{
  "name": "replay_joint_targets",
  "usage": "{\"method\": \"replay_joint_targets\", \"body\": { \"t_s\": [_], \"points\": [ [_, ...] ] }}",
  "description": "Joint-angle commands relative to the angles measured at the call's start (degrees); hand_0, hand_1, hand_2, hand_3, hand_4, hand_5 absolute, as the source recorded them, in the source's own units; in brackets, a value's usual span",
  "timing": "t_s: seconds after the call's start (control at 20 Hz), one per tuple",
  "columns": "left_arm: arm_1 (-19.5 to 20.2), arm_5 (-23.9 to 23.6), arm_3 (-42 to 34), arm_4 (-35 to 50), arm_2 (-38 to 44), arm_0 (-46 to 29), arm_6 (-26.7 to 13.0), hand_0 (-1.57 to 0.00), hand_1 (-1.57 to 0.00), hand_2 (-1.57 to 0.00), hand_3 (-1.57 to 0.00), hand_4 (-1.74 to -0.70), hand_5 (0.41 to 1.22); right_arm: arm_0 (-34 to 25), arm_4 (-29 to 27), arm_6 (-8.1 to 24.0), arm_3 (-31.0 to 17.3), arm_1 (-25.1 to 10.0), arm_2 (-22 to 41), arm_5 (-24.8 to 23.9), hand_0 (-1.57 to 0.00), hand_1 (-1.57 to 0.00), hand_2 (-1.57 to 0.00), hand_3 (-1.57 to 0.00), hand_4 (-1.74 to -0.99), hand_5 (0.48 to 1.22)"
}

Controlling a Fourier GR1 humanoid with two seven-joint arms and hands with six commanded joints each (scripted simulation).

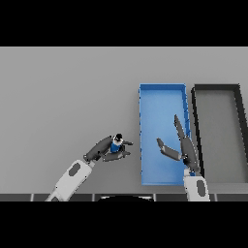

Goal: Pick up the blue pipe and place it into the blue bin.

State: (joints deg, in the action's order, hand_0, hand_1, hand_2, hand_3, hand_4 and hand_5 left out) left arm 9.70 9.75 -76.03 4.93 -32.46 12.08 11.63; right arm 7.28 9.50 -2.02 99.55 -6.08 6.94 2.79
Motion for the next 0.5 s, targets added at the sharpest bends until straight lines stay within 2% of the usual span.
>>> {"method": "replay_joint_targets", "body": {
  "t_s": [0.0, 0.2, 0.25, 0.4, 0.45],
  "points": [
    [-0.1, -0.9, -1.7, 0.0, 0.1, -0.1, -0.1, -1.43, -1.45, -1.46, -1.38, -1.69, 1.172, 0.7, 0.3, -0.7, -0.4, -0.4, -0.1, 0.1, 0.00, 0.00, 0.00, 0.00, -1.189, 0.601],
    [-0.9, -1.6, -7.2, 1.7, 0.1, 1.1, -0.1, -1.51, -1.52, -1.52, -1.45, -1.72, 1.201, -0.2, 1.6, 0.2, -0.4, -0.1, 0.3, -0.8, 0.00, 0.00, 0.00, 0.00, -1.183, 0.606],
    [-1.1, -1.6, -8.0, 2.0, 0.0, 1.3, 0.0, -1.52, -1.53, -1.53, -1.45, -1.73, 1.205, 0.3, 1.0, -0.5, 0.0, -0.4, -0.1, -0.5, 0.00, 0.00, 0.00, 0.00, -1.180, 0.604],
    [-1.2, -1.5, -11.5, 2.6, -0.7, 2.2, -3.5, -1.55, -1.55, -1.55, -1.48, -1.73, 1.213, 0.8, 0.9, -1.4, 0.0, -0.7, -0.2, -0.3, 0.00, 0.00, 0.00, 0.00, -1.157, 0.600],
    [-0.8, -1.6, -13.0, 2.7, -1.0, 2.1, -4.9, -1.55, -1.55, -1.56, -1.48, -1.73, 1.214, -0.1, 1.1, -0.4, -0.5, -0.2, -0.2, -0.8, 0.00, 0.00, 0.00, 0.00, -1.149, 0.599]
  ]
}}
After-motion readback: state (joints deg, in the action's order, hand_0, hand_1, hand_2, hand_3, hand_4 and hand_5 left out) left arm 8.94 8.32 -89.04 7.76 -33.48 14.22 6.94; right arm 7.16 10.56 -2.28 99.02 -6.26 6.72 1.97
